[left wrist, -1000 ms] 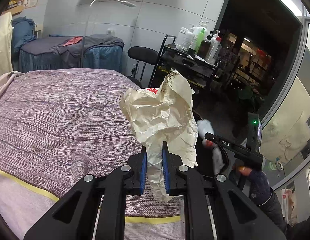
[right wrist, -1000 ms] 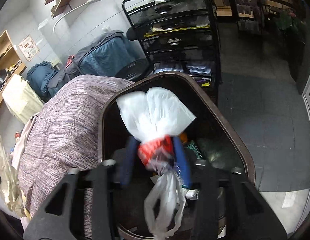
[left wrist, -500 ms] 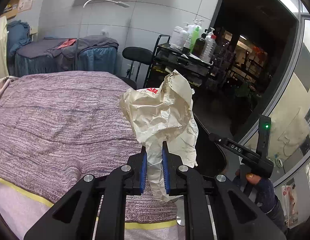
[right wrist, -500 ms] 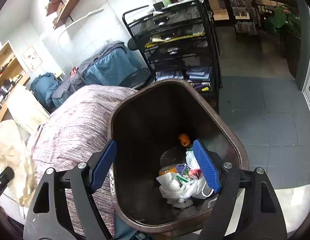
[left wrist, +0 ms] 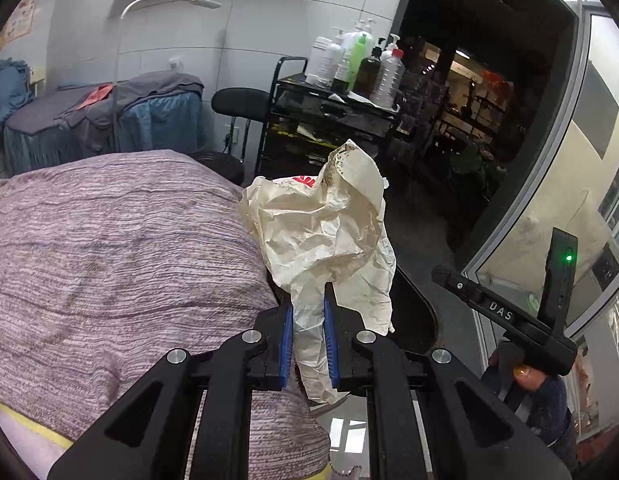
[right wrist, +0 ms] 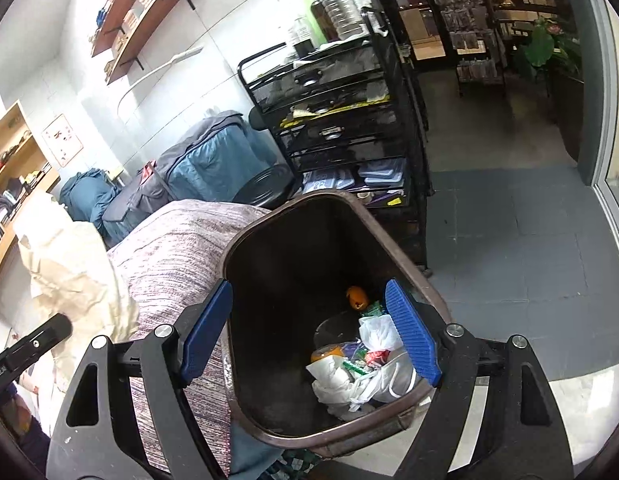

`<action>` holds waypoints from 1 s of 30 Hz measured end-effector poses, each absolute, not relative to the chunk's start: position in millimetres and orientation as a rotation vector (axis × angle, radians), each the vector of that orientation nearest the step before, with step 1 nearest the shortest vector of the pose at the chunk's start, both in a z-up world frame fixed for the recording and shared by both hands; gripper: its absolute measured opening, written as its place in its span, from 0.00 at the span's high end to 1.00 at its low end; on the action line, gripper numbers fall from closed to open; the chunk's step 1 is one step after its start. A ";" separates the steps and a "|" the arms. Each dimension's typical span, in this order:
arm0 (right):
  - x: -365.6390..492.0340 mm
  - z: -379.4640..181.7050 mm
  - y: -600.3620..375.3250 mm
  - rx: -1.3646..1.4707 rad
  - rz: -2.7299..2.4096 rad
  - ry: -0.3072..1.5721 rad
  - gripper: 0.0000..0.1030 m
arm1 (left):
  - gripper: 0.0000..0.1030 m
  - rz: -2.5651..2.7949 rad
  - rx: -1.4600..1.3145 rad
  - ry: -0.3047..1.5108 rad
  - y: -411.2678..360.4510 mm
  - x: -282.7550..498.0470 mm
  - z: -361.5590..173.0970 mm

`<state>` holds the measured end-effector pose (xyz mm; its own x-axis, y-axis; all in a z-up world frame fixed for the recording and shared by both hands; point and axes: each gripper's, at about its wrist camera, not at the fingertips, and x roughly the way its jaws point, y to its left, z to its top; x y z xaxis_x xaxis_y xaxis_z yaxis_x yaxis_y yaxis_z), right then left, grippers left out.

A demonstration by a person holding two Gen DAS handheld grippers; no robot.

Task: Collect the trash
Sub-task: 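Lower the cream paper into the bin and open the left tool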

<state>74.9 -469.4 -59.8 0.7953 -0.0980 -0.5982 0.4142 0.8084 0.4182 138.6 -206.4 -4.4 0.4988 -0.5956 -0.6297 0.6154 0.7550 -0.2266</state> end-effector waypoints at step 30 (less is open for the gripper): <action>25.5 -69.7 -522.4 0.644 -0.491 0.546 0.24 | 0.87 -0.826 0.165 0.872 -311.3 159.9 -39.1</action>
<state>25.5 -522.4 -69.7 0.7513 -0.2541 -0.6091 0.5786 0.6975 0.4227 159.9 -311.3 -39.1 0.3630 -0.5746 -0.7336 0.7019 0.6864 -0.1903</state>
